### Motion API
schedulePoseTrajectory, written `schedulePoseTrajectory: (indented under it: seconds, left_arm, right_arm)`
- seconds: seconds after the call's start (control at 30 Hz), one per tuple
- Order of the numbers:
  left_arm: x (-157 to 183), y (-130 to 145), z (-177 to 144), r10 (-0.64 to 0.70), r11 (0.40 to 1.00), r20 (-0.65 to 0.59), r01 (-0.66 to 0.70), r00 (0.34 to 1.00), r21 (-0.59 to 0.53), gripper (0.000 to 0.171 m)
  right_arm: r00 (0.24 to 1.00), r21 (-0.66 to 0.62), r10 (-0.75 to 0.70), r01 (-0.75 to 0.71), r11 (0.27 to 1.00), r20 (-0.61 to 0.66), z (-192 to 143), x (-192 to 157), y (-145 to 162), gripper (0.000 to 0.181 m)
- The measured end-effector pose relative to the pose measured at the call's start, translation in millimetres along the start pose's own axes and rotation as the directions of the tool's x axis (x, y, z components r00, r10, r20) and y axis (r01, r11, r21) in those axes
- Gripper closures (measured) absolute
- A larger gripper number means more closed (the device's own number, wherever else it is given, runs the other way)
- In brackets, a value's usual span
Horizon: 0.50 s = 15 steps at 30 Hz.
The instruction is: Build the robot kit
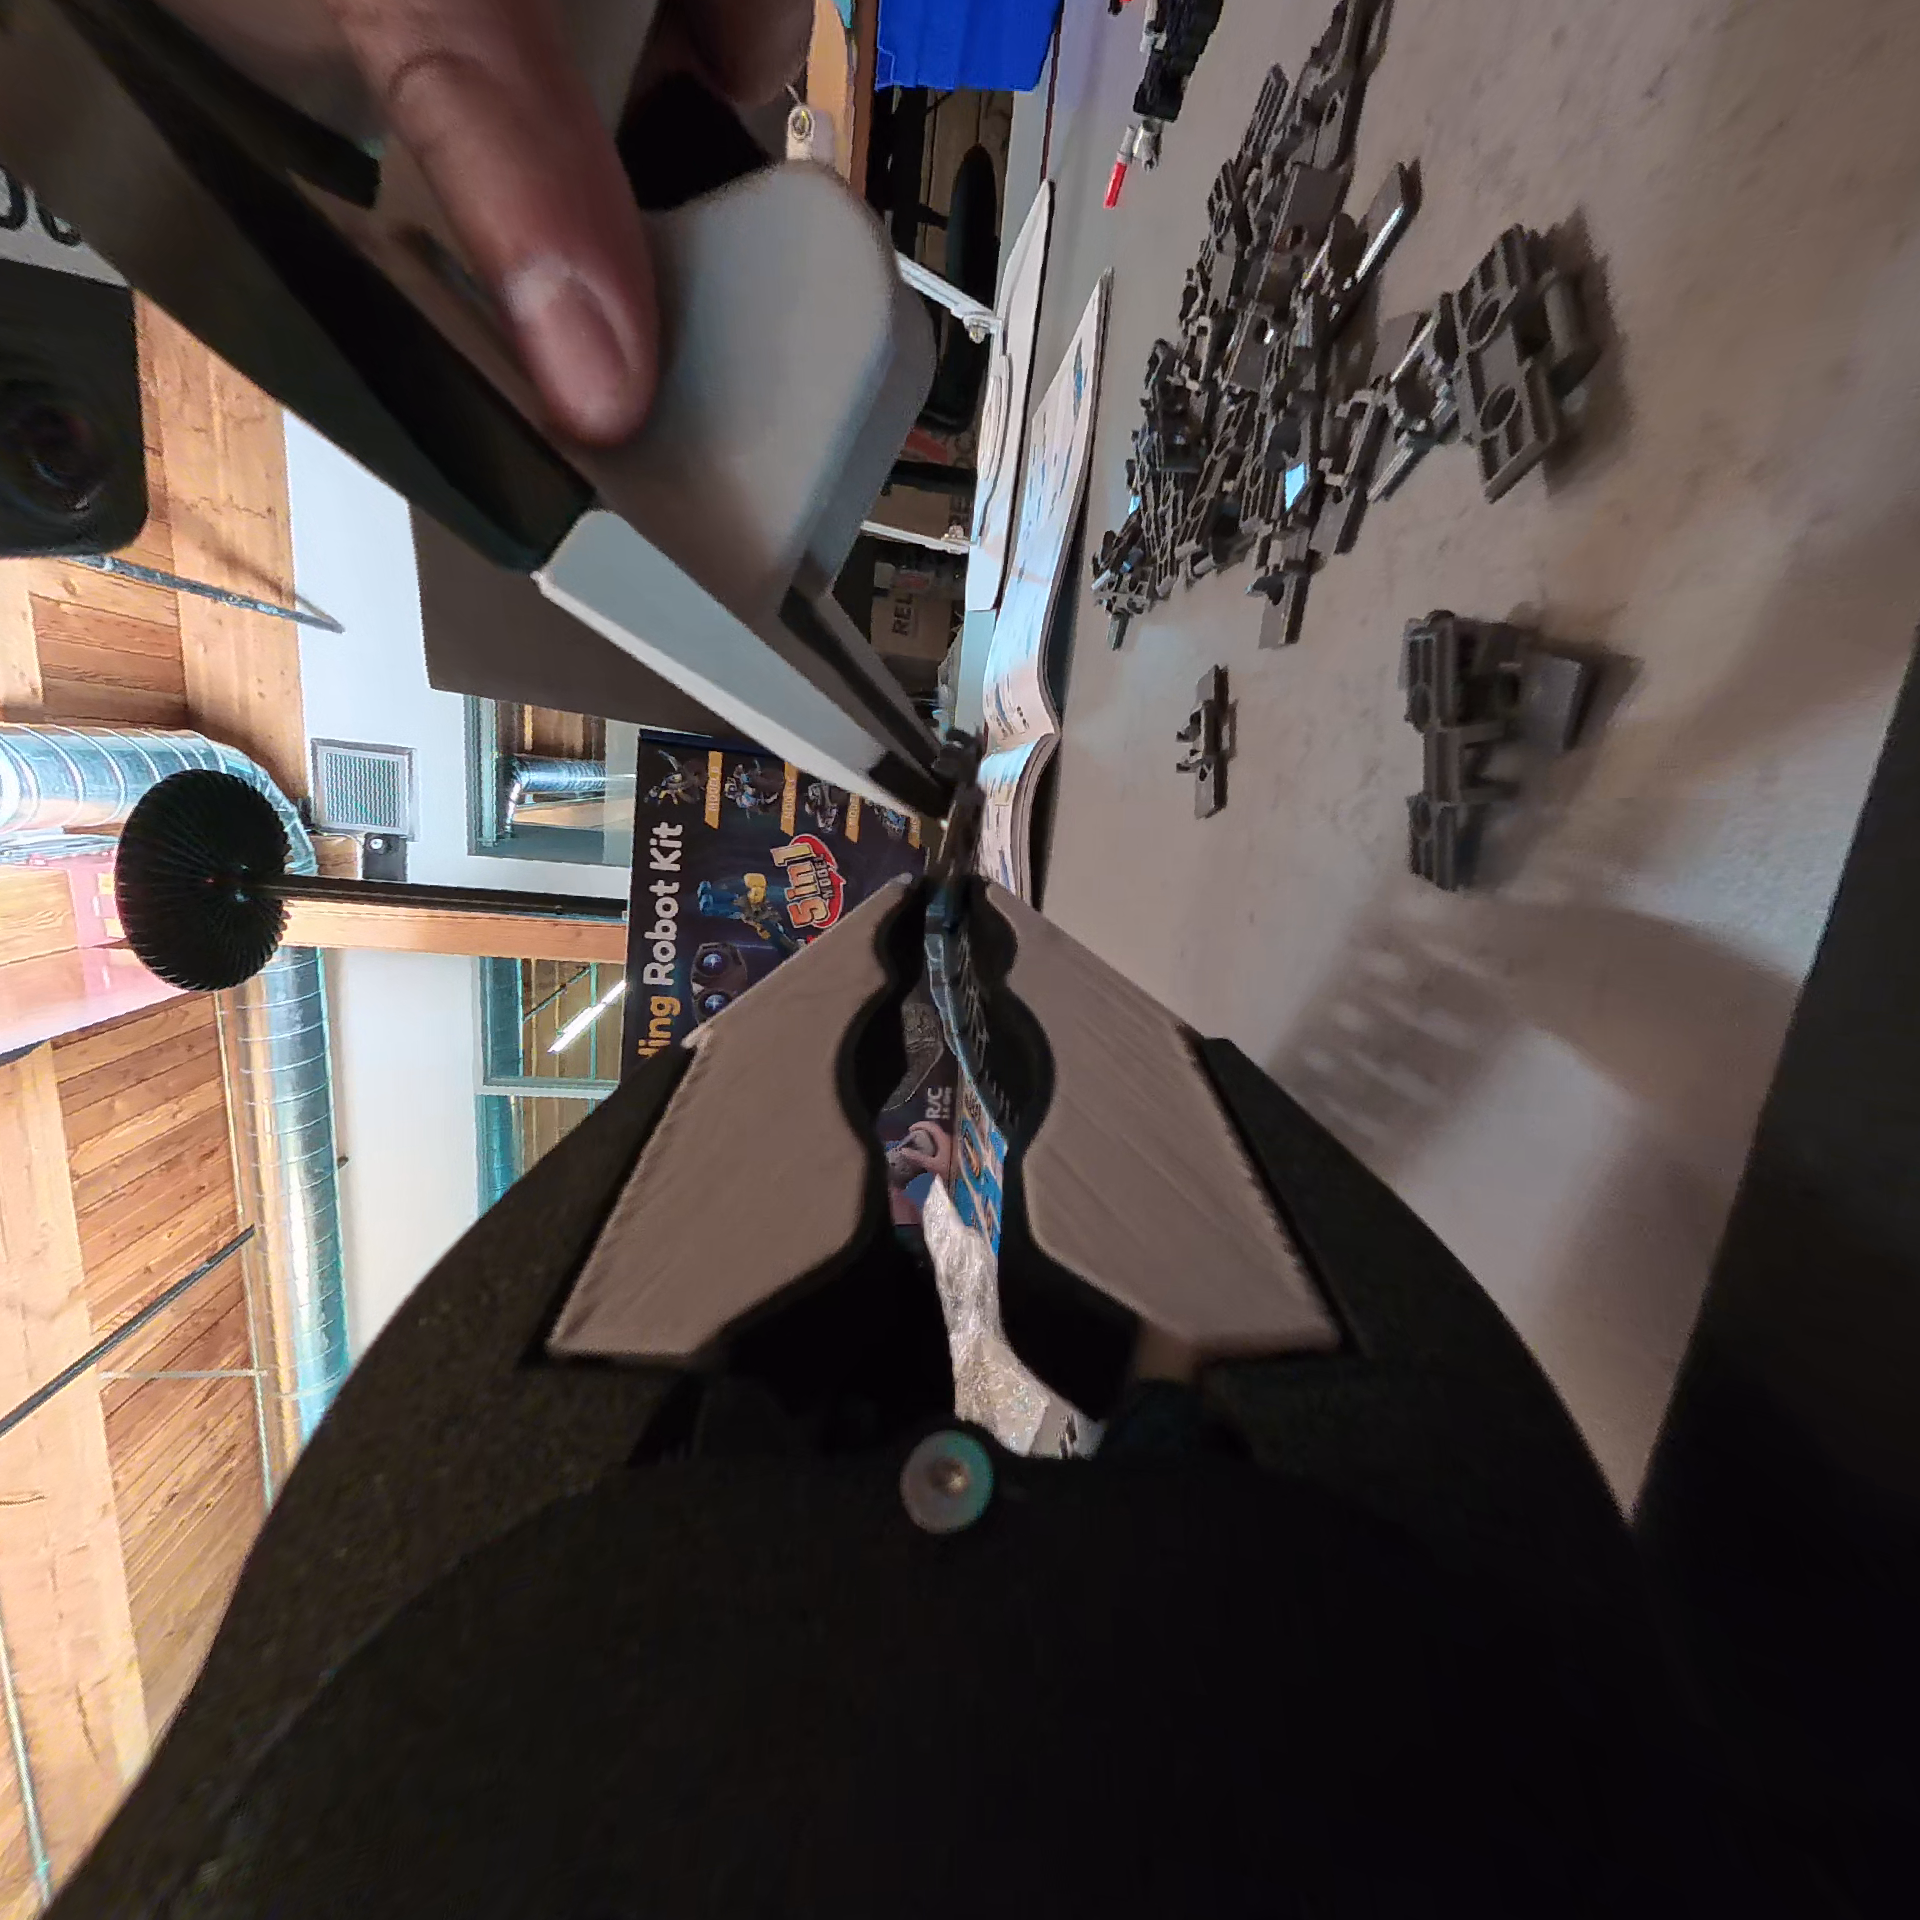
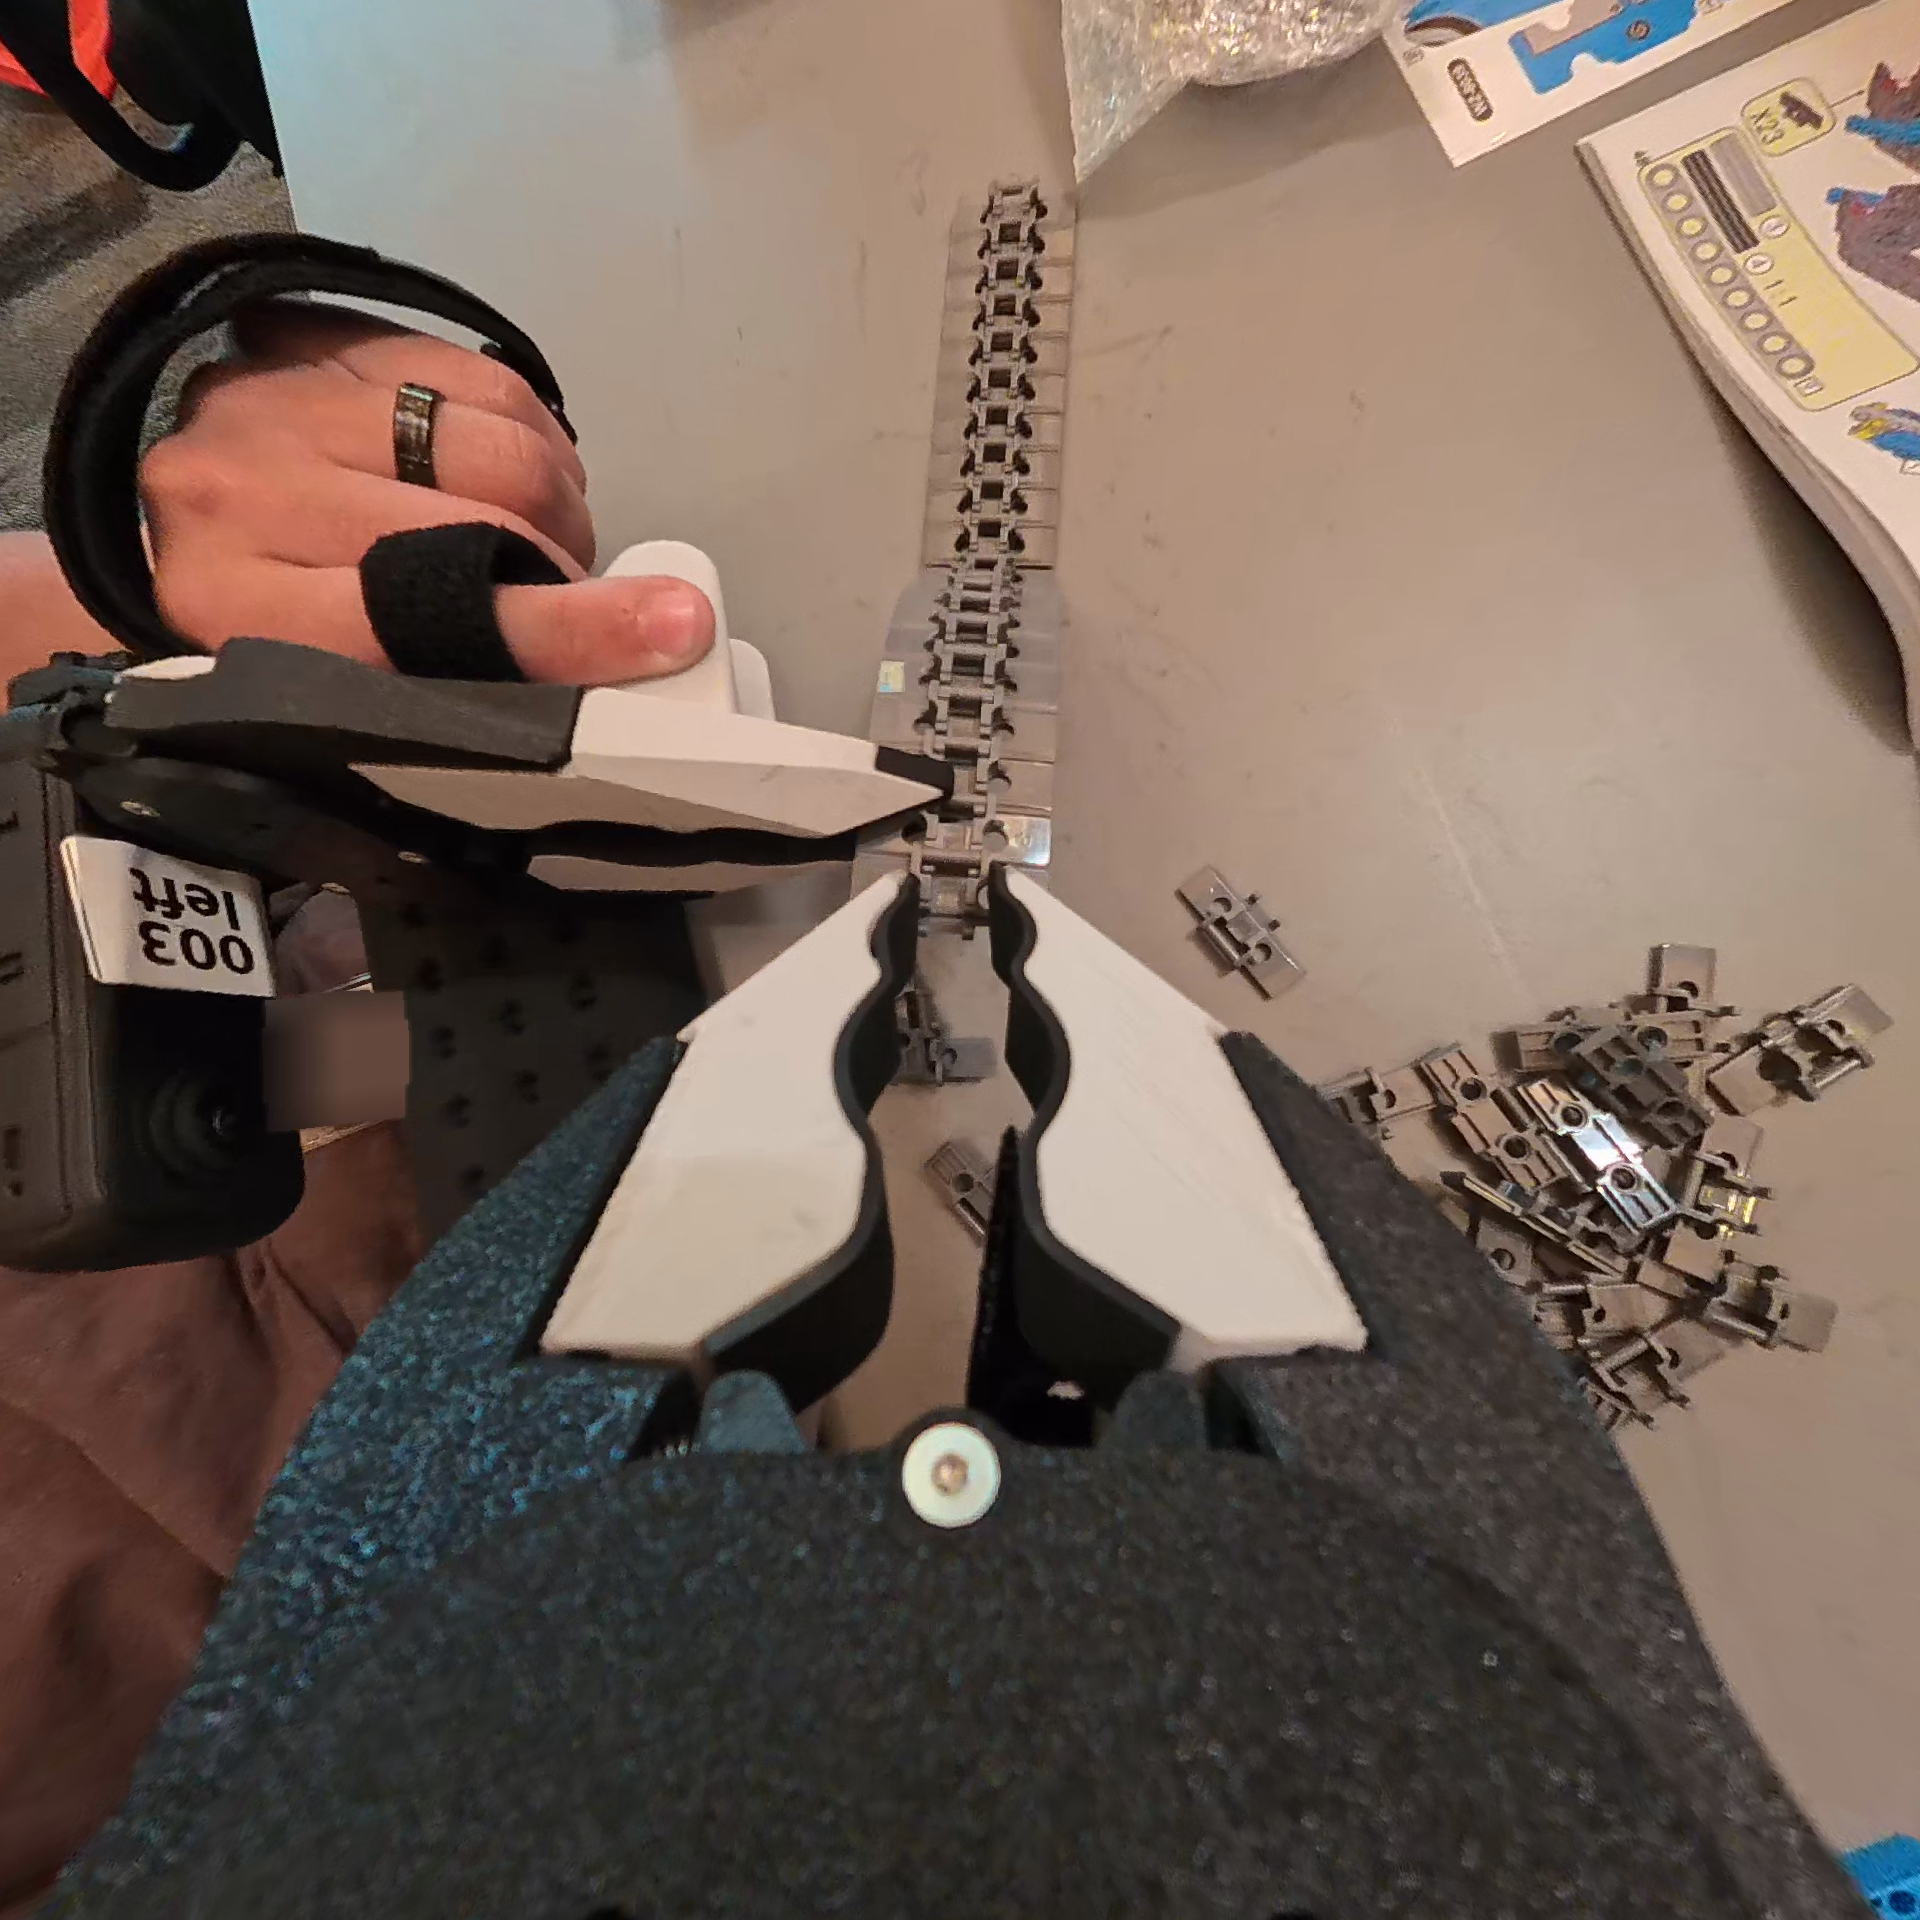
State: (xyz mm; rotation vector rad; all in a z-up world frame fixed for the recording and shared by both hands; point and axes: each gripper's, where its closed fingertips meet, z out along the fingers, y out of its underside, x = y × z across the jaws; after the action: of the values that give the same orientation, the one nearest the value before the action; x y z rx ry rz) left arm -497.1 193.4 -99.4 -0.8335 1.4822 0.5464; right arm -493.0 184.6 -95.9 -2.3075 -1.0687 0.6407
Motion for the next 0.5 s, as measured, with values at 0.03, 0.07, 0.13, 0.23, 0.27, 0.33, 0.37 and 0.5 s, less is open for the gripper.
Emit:
schedulePoseTrajectory:
  seconds: [0.03,0.07,0.13,0.23,0.27,0.33,0.37,0.5]
  left_arm:
    - [0.2,-0.2,-0.1,0.001,1.000,-0.001,-0.001,1.000,0.000,0.165]
    - [0.1,-0.4,-0.2,-0.003,1.000,-0.002,0.003,1.000,0.001,0.165]
    - [-1.3,-0.4,-0.8,-0.027,1.000,-0.004,0.027,1.000,0.005,0.165]
    - [-2.7,-0.9,-2.2,-0.095,0.995,-0.026,0.096,0.995,0.028,0.166]
    - [-3.5,-0.9,-2.7,-0.116,0.993,-0.031,0.117,0.993,0.034,0.165]
    - [-3.6,-1.7,-3.4,-0.145,0.988,-0.047,0.147,0.988,0.046,0.165]
    - [-2.7,-2.7,-3.8,-0.152,0.986,-0.056,0.155,0.987,0.054,0.165]
    - [2.3,-6.8,-4.7,-0.146,0.986,-0.085,0.153,0.986,0.072,0.165]
  right_arm:
    - [1.000,-0.001,0.000,0.000,1.000,0.001,0.0,-0.1,0.1,0.167]
    - [1.000,-0.002,-0.002,0.002,1.000,0.001,-0.2,-0.1,0.3,0.167]
    - [1.000,0.007,-0.029,0.029,1.000,-0.008,-1.0,-0.7,-1.2,0.167]
    - [0.990,0.016,-0.129,0.130,0.991,-0.050,-2.9,-2.4,-4.6,0.167]
    - [0.985,0.019,-0.158,0.160,0.987,-0.064,-3.8,-3.8,-6.0,0.167]
    - [0.975,0.007,-0.200,0.202,0.979,-0.092,-4.5,-6.2,-6.6,0.167]
    - [0.966,-0.008,-0.241,0.241,0.970,-0.098,-4.4,-8.9,-5.2,0.171]
    - [0.898,-0.075,-0.409,0.402,0.913,-0.163,-3.4,-12.2,1.2,0.174]
